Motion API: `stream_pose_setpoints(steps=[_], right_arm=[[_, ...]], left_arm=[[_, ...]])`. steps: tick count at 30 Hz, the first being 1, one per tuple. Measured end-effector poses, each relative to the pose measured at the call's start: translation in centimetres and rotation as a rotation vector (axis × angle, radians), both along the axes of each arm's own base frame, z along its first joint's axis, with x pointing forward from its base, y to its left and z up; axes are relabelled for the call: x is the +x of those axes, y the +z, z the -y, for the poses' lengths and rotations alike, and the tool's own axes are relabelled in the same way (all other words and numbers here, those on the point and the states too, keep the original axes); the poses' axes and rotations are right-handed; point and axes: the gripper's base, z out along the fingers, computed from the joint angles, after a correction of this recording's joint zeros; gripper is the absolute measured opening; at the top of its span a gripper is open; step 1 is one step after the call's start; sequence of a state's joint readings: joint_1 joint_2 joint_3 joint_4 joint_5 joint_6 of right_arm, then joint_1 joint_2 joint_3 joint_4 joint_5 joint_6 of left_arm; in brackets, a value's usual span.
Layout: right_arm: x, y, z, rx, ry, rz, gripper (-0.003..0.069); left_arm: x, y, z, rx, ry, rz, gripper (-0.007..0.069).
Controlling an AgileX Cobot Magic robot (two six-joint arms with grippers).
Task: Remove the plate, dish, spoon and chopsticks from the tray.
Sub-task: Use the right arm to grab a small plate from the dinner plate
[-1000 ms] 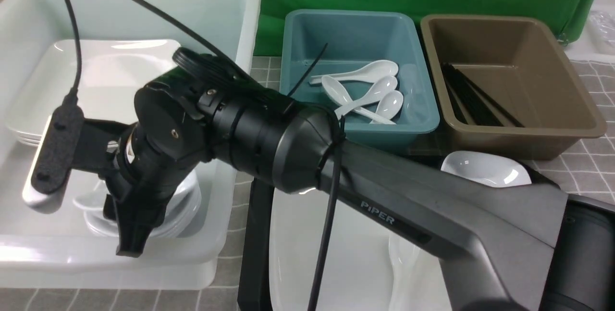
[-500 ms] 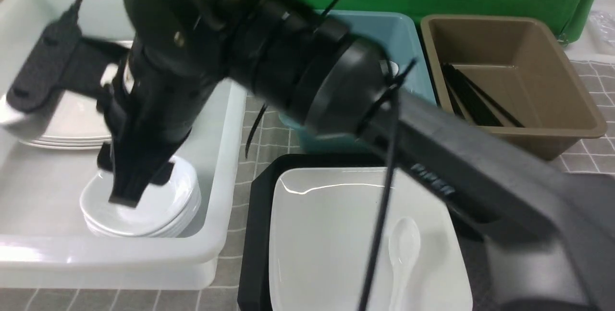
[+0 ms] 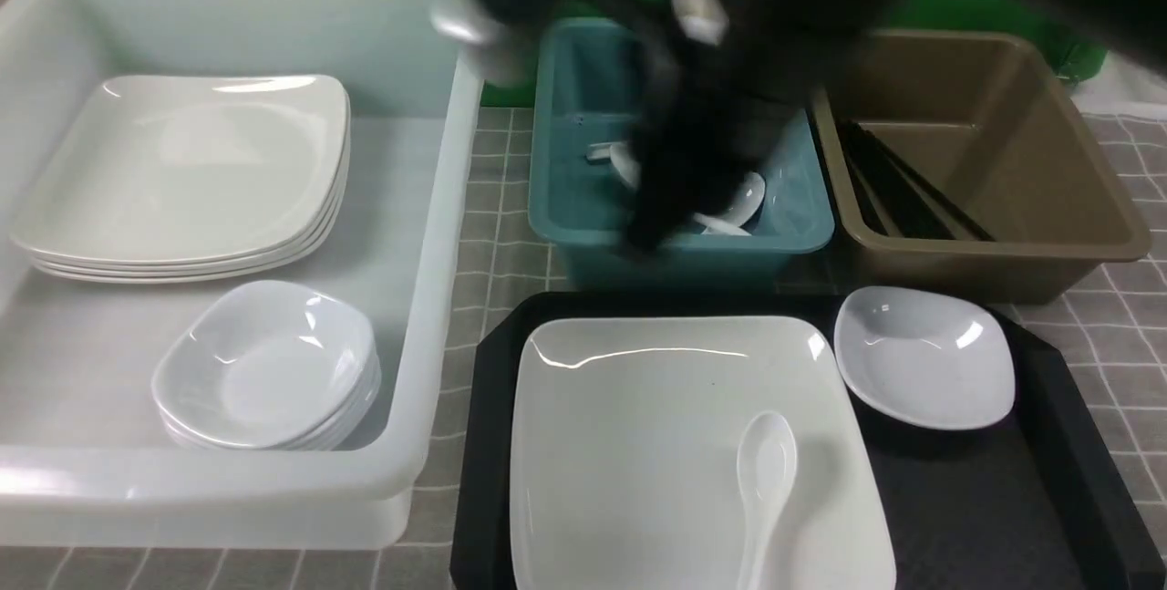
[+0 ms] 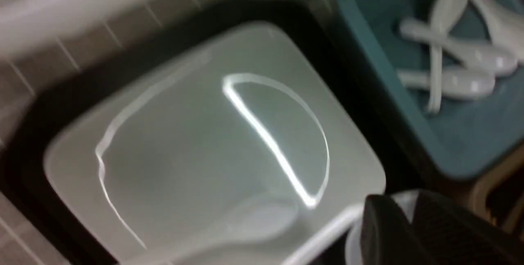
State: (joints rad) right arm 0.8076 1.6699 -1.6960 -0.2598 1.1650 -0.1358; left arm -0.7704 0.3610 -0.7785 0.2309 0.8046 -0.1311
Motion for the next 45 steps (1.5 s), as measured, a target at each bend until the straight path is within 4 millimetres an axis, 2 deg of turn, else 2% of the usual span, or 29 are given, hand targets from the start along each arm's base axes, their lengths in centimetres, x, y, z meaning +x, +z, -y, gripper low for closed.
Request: stream_pose_setpoints(steps=[1, 2, 3, 5, 7, 8, 9, 11, 15, 20, 27, 34, 40, 44, 45], right_arm=[[-0.1, -1.6, 2.3, -0.044, -0.051, -0.043, 0.017], [-0.1, -1.8, 2.7, -0.053, -0.06, -0.051, 0.017], [-0.2, -4.3, 5.7, -0.101, -0.126, -0.108, 0.0216], [-0.4, -7.3, 8.2, -0.138, -0.169, -0.157, 0.0281], [-0.2, -10.1, 10.1, -0.153, -0.182, -0.185, 0.0353], [0.0, -10.1, 10.2, -0.148, -0.182, -0.178, 0.0358], [0.3, -12.4, 11.7, -0.155, -0.164, -0.184, 0.0402], [0.8, -14.1, 12.7, -0.152, -0.145, -0.179, 0.0416], [1.9, -15.6, 13.0, -0.13, -0.102, -0.135, 0.0422], [2.9, -16.8, 12.4, -0.115, -0.04, -0.093, 0.0423], [4.5, -20.2, 11.9, -0.189, 0.076, -0.092, 0.0424], [5.0, -21.3, 11.7, -0.206, 0.114, -0.077, 0.0418], [5.3, -21.5, 11.6, -0.211, 0.145, -0.061, 0.0323], [5.3, -21.6, 11.6, -0.216, 0.147, -0.067, 0.0194], [5.3, -21.6, 11.6, -0.219, 0.148, -0.067, 0.0191]], left_arm=[[0.0, 0.0, 0.3, -0.017, -0.026, 0.015, 0.0008], [0.0, -0.1, 0.4, -0.015, -0.029, 0.013, 0.0008], [0.1, -0.2, 0.8, -0.033, -0.057, 0.039, 0.0008], [0.3, -0.5, 1.1, -0.046, -0.075, 0.055, 0.0008], [0.4, -0.8, 1.4, -0.053, -0.086, 0.068, 0.0008], [0.4, -0.7, 1.4, -0.053, -0.086, 0.07, 0.0008], [0.4, -0.7, 1.5, -0.062, -0.09, 0.082, 0.0008], [0.4, -0.7, 1.5, -0.068, -0.092, 0.089, 0.0008], [0.4, -0.6, 1.5, -0.071, -0.093, 0.093, 0.0008], [0.4, -0.6, 1.5, -0.073, -0.093, 0.091, 0.0008], [0.4, -0.7, 1.5, -0.069, -0.096, 0.08, 0.0008], [0.4, -0.8, 1.5, -0.064, -0.095, 0.069, 0.0008], [0.3, -0.9, 1.6, -0.074, -0.102, 0.056, 0.0008], [0.3, -0.9, 1.6, -0.08, -0.105, 0.05, 0.0008], [0.3, -0.9, 1.6, -0.08, -0.105, 0.05, 0.0008]])
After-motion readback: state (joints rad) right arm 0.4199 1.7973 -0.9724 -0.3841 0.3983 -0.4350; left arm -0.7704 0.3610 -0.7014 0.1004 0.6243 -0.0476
